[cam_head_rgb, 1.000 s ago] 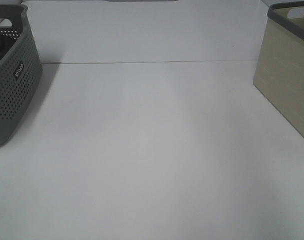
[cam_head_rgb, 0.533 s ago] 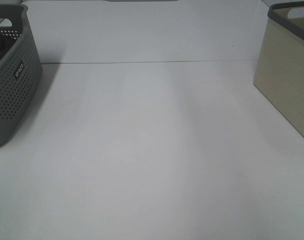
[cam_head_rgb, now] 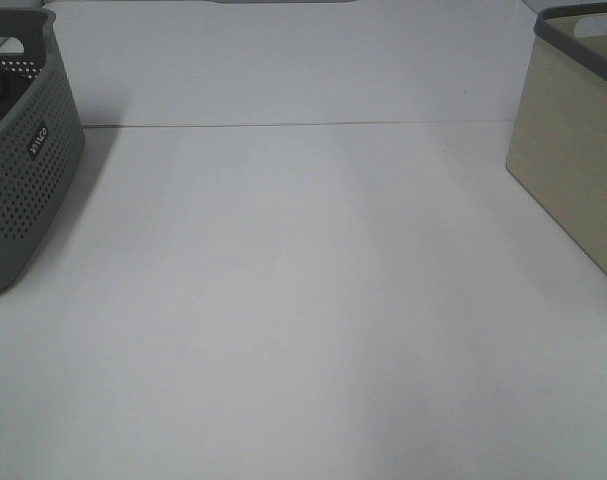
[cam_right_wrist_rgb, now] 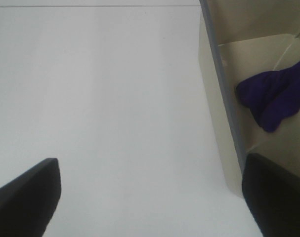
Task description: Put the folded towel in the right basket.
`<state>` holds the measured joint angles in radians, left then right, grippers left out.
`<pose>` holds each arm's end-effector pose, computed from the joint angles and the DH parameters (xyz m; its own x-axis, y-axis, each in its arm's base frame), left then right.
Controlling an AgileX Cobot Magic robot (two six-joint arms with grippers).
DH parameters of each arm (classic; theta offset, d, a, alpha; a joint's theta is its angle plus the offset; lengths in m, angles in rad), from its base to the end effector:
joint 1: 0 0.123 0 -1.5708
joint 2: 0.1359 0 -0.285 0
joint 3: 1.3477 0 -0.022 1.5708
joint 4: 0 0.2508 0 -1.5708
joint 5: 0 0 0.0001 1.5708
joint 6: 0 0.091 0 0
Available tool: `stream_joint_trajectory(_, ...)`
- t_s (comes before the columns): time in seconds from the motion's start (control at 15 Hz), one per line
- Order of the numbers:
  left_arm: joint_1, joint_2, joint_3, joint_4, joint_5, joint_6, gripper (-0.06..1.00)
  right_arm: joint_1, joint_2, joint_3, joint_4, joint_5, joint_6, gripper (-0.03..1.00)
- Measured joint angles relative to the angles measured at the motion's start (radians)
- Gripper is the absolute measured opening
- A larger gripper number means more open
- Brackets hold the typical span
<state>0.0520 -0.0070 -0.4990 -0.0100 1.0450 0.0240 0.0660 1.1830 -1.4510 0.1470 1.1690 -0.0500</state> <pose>-0.0051 -0.0011 0.2783 -0.4367 -0.0037 -0.8996 -0.0359 0.9993 0.0133 0.2173 0.0267 0.4415 -0.7238 -0.0401 -0.6888 -0.1524 0.9829 0.1030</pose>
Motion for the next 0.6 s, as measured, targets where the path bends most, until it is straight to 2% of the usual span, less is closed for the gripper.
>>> stream_joint_trajectory(0.13, 0.000, 0.000, 0.000, 0.000, 0.000, 0.000, 0.99, 0.000, -0.283, 0.247, -0.014, -0.019, -0.018, 0.96)
stream_joint_trajectory(0.2, 0.000, 0.000, 0.000, 0.000, 0.000, 0.000, 0.99, 0.000, -0.357, 0.302, -0.026, -0.019, -0.019, 0.96)
stream_joint_trajectory(0.27, 0.000, 0.000, 0.000, 0.000, 0.000, 0.000, 0.99, 0.000, -0.670, 0.526, -0.108, -0.018, -0.019, 0.96)
stream_joint_trajectory(0.6, 0.000, 0.000, 0.000, 0.000, 0.000, 0.000, 0.99, 0.000, -1.074, 0.818, -0.141, -0.015, -0.019, 0.96)
